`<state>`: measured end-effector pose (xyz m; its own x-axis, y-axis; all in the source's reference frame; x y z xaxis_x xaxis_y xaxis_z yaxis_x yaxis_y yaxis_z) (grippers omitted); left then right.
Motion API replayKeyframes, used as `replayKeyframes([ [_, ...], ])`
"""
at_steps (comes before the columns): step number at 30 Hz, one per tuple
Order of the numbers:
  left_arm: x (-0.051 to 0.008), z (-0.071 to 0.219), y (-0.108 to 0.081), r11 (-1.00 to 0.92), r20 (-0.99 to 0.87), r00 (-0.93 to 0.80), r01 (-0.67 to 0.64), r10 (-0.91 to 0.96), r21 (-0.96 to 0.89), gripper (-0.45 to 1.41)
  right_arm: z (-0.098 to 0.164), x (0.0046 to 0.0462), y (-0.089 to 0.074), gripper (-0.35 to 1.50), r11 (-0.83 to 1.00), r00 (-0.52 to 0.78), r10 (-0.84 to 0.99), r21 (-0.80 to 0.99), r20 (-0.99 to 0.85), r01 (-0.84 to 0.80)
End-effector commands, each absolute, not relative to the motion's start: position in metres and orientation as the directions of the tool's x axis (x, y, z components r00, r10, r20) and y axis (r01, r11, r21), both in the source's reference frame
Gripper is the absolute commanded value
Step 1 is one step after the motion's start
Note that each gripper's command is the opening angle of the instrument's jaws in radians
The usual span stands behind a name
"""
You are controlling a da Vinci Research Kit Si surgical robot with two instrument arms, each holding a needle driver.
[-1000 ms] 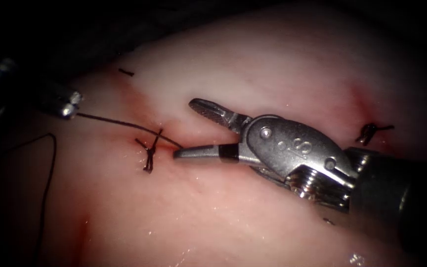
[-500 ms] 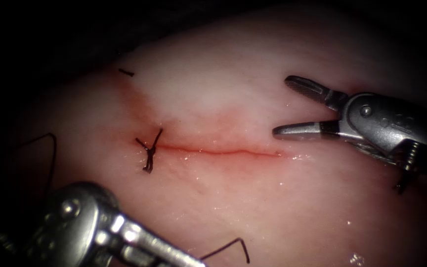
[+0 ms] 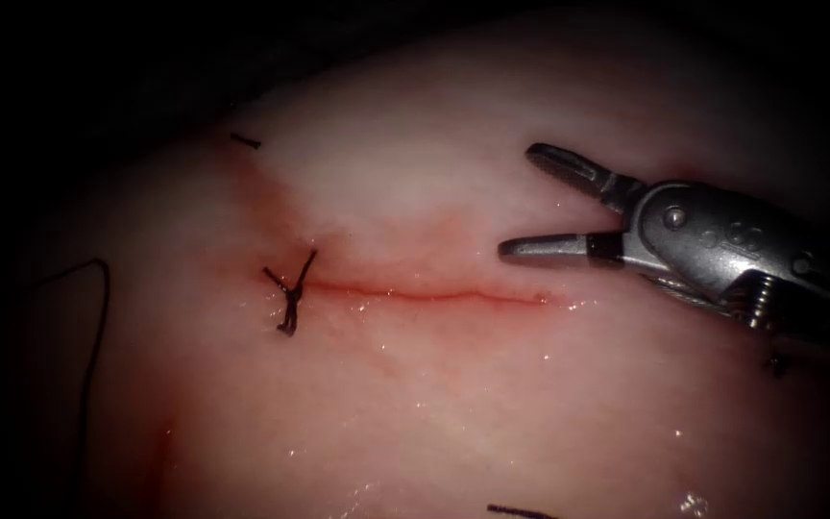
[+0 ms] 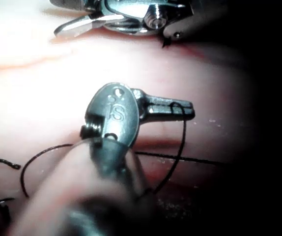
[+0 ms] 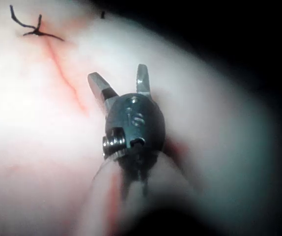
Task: Wound Closure
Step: Set the suture down onto the skin with the left arm.
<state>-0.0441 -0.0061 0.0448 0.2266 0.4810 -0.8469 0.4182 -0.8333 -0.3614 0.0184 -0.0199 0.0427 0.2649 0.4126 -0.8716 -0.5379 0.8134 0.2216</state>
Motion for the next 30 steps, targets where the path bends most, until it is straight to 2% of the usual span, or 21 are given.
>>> replayKeyframes([
  [1, -0.0454, 0.045, -0.006, -0.829, -0.847, 0.223, 0.428, 0.483, -0.360, -0.45, 0.043, 0.0199, -0.019, 1.18, 0.813, 0.264, 0.411, 0.220, -0.872, -0.538],
  [6, -0.0490, 0.046, -0.006, -0.825, -0.853, 0.222, 0.453, 0.473, -0.339, -0.45, 0.043, 0.0208, -0.019, 1.22, 0.809, 0.266, 0.419, 0.224, -0.868, -0.543],
  [7, -0.0493, 0.045, -0.006, -0.820, -0.847, 0.220, 0.451, 0.484, -0.352, -0.32, 0.044, 0.0208, -0.019, 1.22, 0.809, 0.267, 0.418, 0.222, -0.868, -0.544],
  [10, -0.0485, 0.045, -0.005, -0.785, -0.818, 0.173, 0.443, 0.549, -0.433, 1.15, 0.044, 0.0209, -0.019, 1.25, 0.810, 0.269, 0.417, 0.221, -0.868, -0.543],
  [11, -0.0479, 0.045, -0.005, -0.791, -0.821, 0.156, 0.412, 0.550, -0.452, 1.25, 0.044, 0.0210, -0.019, 1.25, 0.808, 0.267, 0.421, 0.225, -0.867, -0.544],
  [14, -0.0446, 0.044, -0.003, -0.786, -0.826, 0.077, 0.368, 0.558, -0.497, 1.38, 0.044, 0.0210, -0.020, 1.25, 0.808, 0.267, 0.421, 0.225, -0.867, -0.545],
  [19, -0.0379, 0.043, -0.001, -0.786, -0.821, -0.013, 0.278, 0.571, -0.552, 1.38, 0.044, 0.0212, -0.020, 1.25, 0.807, 0.267, 0.421, 0.224, -0.867, -0.547],
  [23, -0.0326, 0.043, 0.001, -0.808, -0.823, -0.067, 0.164, 0.563, -0.566, 1.31, 0.044, 0.0217, -0.019, 1.28, 0.804, 0.267, 0.422, 0.222, -0.866, -0.551],
  [27, -0.0288, 0.045, 0.003, -0.822, -0.823, -0.114, 0.069, 0.556, -0.565, 1.28, 0.044, 0.0220, -0.019, 1.30, 0.803, 0.268, 0.423, 0.221, -0.866, -0.554],
  [30, -0.0267, 0.046, 0.004, -0.818, -0.814, -0.151, 0.048, 0.561, -0.573, 1.26, 0.044, 0.0223, -0.020, 1.33, 0.802, 0.268, 0.424, 0.221, -0.865, -0.556],
])
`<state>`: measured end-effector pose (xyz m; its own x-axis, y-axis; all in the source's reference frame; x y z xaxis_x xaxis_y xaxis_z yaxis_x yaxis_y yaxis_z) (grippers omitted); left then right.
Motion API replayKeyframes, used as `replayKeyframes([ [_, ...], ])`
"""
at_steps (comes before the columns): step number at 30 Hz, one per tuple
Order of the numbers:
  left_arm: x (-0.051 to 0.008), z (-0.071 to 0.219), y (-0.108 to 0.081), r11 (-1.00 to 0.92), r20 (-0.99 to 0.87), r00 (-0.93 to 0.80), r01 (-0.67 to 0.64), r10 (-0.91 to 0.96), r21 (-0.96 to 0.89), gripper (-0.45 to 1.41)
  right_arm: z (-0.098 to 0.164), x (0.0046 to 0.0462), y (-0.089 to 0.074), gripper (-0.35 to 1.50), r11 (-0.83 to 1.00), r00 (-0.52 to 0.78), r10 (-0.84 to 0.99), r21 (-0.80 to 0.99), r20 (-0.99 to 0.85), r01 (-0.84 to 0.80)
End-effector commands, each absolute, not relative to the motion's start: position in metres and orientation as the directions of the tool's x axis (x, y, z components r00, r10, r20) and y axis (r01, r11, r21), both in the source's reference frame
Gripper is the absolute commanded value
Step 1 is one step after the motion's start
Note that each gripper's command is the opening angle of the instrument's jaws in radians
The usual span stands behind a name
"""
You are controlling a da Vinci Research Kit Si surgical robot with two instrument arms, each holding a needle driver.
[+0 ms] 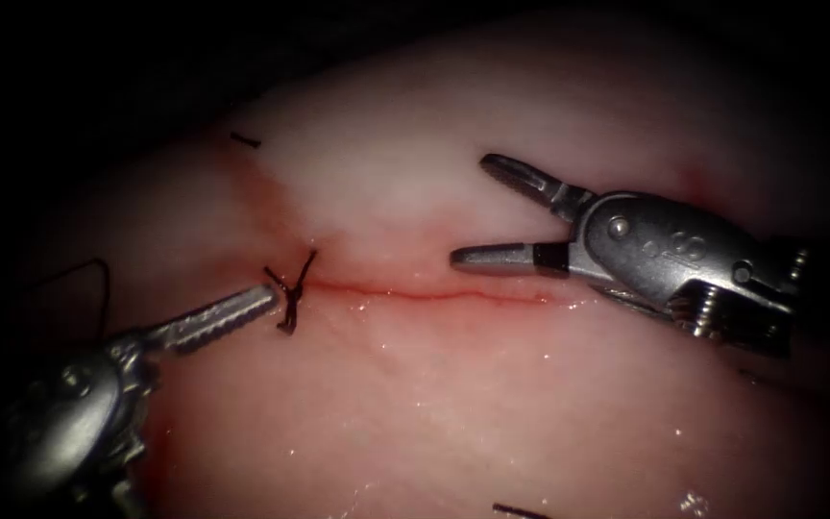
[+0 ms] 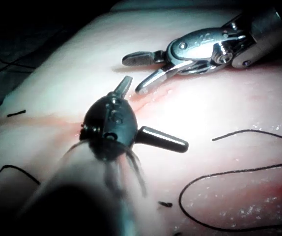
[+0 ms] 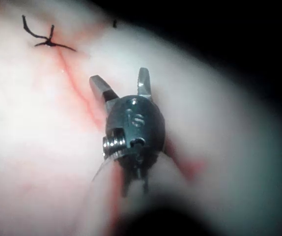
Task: Wound Closure
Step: Set the suture down onto the skin with the left arm, then grab the remaining suture end with the left hand.
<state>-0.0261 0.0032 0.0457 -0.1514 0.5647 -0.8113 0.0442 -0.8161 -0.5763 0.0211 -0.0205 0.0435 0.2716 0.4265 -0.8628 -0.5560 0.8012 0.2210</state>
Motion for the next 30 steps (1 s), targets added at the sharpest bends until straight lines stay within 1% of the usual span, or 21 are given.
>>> replayKeyframes([
  [1, -0.0262, 0.0466, 0.0041, -0.818, -0.813, -0.164, 0.047, 0.559, -0.573, 1.26, 0.0435, 0.0223, -0.0196, 1.33, 0.802, 0.268, 0.424, 0.221, -0.865, -0.556],
  [2, -0.0259, 0.0469, 0.0040, -0.819, -0.812, -0.172, 0.047, 0.558, -0.572, 1.26, 0.0435, 0.0222, -0.0196, 1.33, 0.802, 0.268, 0.424, 0.221, -0.865, -0.555],
  [4, -0.0252, 0.0477, 0.0040, -0.821, -0.811, -0.189, 0.038, 0.554, -0.570, 1.20, 0.0435, 0.0222, -0.0197, 1.33, 0.802, 0.268, 0.423, 0.221, -0.865, -0.555],
  [8, -0.0242, 0.0497, 0.0046, -0.835, -0.812, -0.218, -0.018, 0.541, -0.551, 1.03, 0.0433, 0.0223, -0.0199, 1.33, 0.802, 0.268, 0.424, 0.221, -0.865, -0.555],
  [13, -0.0247, 0.0536, 0.0048, -0.845, -0.816, -0.221, -0.104, 0.535, -0.525, 0.86, 0.0430, 0.0228, -0.0201, 1.33, 0.800, 0.268, 0.424, 0.219, -0.865, -0.559],
  [19, -0.0260, 0.0559, 0.0049, -0.804, -0.786, -0.180, -0.205, 0.592, -0.559, 0.81, 0.0431, 0.0229, -0.0202, 1.33, 0.800, 0.268, 0.423, 0.218, -0.865, -0.559],
  [20, -0.0263, 0.0561, 0.0048, -0.800, -0.782, -0.181, -0.216, 0.597, -0.560, 0.78, 0.0431, 0.0229, -0.0202, 1.33, 0.800, 0.268, 0.423, 0.218, -0.866, -0.559],
  [23, -0.0270, 0.0559, 0.0046, -0.788, -0.779, -0.159, -0.260, 0.606, -0.559, 0.56, 0.0432, 0.0229, -0.0204, 1.32, 0.801, 0.269, 0.421, 0.216, -0.867, -0.558],
  [26, -0.0269, 0.0556, 0.0047, -0.780, -0.782, -0.135, -0.279, 0.609, -0.560, 0.22, 0.0433, 0.0229, -0.0205, 1.32, 0.801, 0.269, 0.419, 0.214, -0.867, -0.558],
  [27, -0.0269, 0.0554, 0.0048, -0.778, -0.781, -0.130, -0.283, 0.610, -0.561, 0.15, 0.0433, 0.0229, -0.0205, 1.32, 0.802, 0.269, 0.419, 0.214, -0.867, -0.558],
  [28, -0.0267, 0.0553, 0.0050, -0.775, -0.781, -0.122, -0.288, 0.612, -0.562, 0.00, 0.0433, 0.0229, -0.0205, 1.32, 0.801, 0.269, 0.419, 0.214, -0.867, -0.559],
  [30, -0.0265, 0.0553, 0.0051, -0.774, -0.781, -0.120, -0.291, 0.613, -0.563, -0.11, 0.0433, 0.0230, -0.0205, 1.32, 0.801, 0.269, 0.419, 0.214, -0.867, -0.559],
])
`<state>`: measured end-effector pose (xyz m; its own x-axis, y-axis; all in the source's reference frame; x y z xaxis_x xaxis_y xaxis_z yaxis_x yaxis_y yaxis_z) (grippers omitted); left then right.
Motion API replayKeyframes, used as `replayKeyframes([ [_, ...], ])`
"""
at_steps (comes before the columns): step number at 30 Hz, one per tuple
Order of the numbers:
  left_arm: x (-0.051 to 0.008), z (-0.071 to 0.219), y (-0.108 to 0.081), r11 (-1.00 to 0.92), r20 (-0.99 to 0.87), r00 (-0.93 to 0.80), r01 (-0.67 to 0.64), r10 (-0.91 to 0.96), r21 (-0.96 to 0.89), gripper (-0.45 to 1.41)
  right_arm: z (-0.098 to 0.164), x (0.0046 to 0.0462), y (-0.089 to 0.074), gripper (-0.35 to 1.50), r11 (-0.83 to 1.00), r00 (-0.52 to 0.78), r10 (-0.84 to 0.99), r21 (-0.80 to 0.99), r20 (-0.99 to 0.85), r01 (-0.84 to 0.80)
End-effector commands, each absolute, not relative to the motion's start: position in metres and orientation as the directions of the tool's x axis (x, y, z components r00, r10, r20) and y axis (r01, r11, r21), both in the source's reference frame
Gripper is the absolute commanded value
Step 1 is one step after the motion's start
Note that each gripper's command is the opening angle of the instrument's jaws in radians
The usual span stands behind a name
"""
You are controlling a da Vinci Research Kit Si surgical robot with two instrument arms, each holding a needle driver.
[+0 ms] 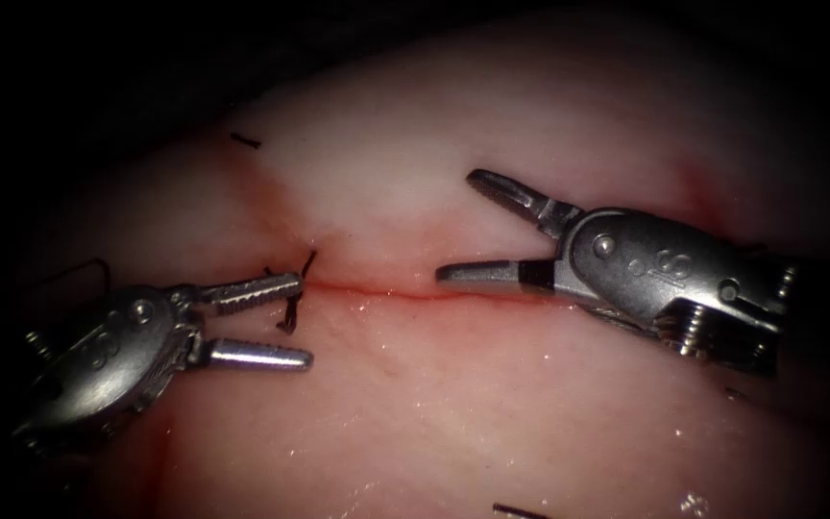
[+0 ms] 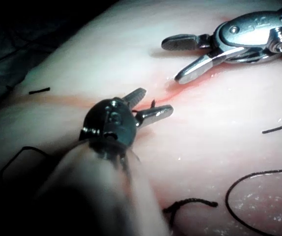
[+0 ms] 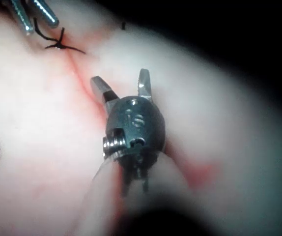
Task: Wound Closure
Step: Grab the remaining suture end with the left hand, then cut the short suture tail with the right cutter.
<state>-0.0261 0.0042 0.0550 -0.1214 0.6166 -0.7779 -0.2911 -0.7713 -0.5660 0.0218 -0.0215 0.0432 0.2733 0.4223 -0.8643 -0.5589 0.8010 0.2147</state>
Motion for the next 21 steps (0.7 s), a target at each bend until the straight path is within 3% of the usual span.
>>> replayKeyframes([
  [1, -0.0265, 0.0553, 0.0052, -0.773, -0.780, -0.121, -0.292, 0.614, -0.563, -0.20, 0.0433, 0.0230, -0.0205, 1.32, 0.801, 0.269, 0.419, 0.214, -0.867, -0.559],
  [7, -0.0264, 0.0554, 0.0052, -0.767, -0.776, -0.118, -0.301, 0.620, -0.567, -0.45, 0.0433, 0.0230, -0.0206, 1.32, 0.801, 0.270, 0.419, 0.213, -0.867, -0.559],
  [14, -0.0261, 0.0553, 0.0053, -0.787, -0.793, -0.123, -0.280, 0.597, -0.550, -0.45, 0.0429, 0.0236, -0.0214, 1.30, 0.807, 0.273, 0.416, 0.214, -0.868, -0.550],
  [21, -0.0250, 0.0545, 0.0070, -0.794, -0.797, -0.129, -0.270, 0.590, -0.544, -0.45, 0.0416, 0.0279, -0.0241, 1.37, 0.872, 0.274, 0.363, 0.221, -0.891, -0.436],
])
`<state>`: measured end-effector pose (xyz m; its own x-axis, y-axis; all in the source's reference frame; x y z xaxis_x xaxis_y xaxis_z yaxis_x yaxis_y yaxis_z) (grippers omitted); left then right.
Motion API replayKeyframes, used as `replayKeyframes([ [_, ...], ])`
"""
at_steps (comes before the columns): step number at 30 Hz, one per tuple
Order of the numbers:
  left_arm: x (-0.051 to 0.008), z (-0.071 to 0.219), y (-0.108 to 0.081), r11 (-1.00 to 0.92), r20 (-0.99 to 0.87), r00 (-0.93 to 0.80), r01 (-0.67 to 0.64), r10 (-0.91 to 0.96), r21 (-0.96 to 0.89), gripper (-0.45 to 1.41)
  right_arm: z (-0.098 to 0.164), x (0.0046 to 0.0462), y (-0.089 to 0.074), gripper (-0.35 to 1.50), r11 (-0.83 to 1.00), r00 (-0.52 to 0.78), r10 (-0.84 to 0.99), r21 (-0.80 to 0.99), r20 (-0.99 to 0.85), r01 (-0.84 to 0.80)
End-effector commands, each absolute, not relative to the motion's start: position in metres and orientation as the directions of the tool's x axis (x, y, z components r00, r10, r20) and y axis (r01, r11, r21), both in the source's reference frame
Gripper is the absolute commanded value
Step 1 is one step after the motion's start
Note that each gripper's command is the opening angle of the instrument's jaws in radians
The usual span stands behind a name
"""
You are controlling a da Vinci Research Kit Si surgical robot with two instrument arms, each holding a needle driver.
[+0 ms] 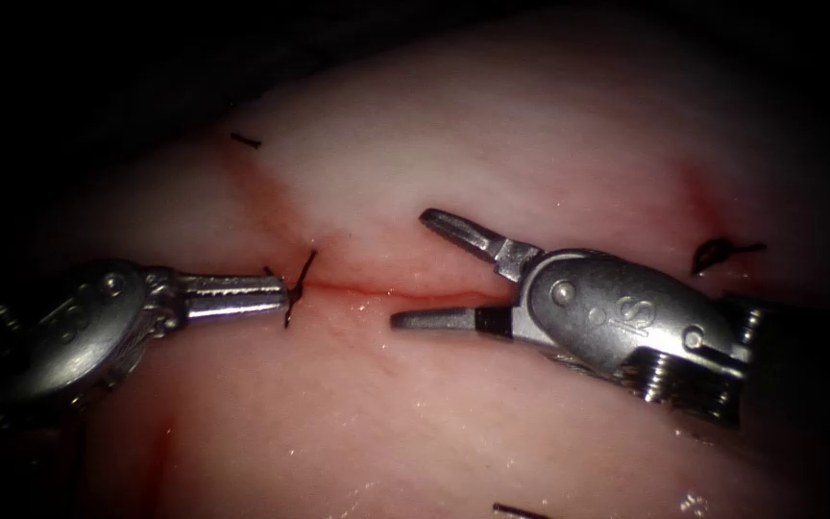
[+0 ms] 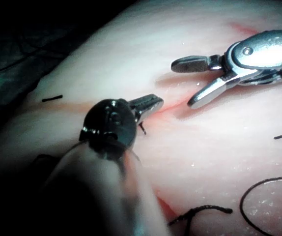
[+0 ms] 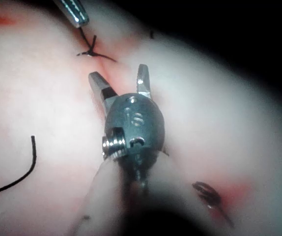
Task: Wound Closure
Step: Cut the short suture tail with the right cutter.
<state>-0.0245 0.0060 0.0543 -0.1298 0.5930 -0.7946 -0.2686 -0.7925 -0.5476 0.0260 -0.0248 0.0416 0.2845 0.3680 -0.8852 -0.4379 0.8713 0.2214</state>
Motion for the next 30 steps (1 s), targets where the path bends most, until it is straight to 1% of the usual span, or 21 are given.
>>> replayKeyframes([
  [1, -0.0249, 0.054, 0.007, -0.794, -0.796, -0.130, -0.272, 0.591, -0.544, -0.45, 0.042, 0.0284, -0.024, 1.37, 0.877, 0.277, 0.351, 0.210, -0.895, -0.432],
  [7, -0.0241, 0.055, 0.007, -0.795, -0.796, -0.132, -0.266, 0.591, -0.546, -0.45, 0.042, 0.0313, -0.024, 1.37, 0.890, 0.295, 0.299, 0.153, -0.907, -0.430],
  [23, -0.0244, 0.054, 0.007, -0.800, -0.801, -0.138, -0.273, 0.583, -0.535, -0.45, 0.044, 0.0380, -0.024, 1.33, 0.886, 0.285, 0.271, 0.124, -0.919, -0.446],
  [30, -0.0244, 0.054, 0.007, -0.800, -0.801, -0.138, -0.272, 0.583, -0.535, -0.45, 0.044, 0.0395, -0.024, 1.32, 0.889, 0.273, 0.266, 0.127, -0.924, -0.439],
])
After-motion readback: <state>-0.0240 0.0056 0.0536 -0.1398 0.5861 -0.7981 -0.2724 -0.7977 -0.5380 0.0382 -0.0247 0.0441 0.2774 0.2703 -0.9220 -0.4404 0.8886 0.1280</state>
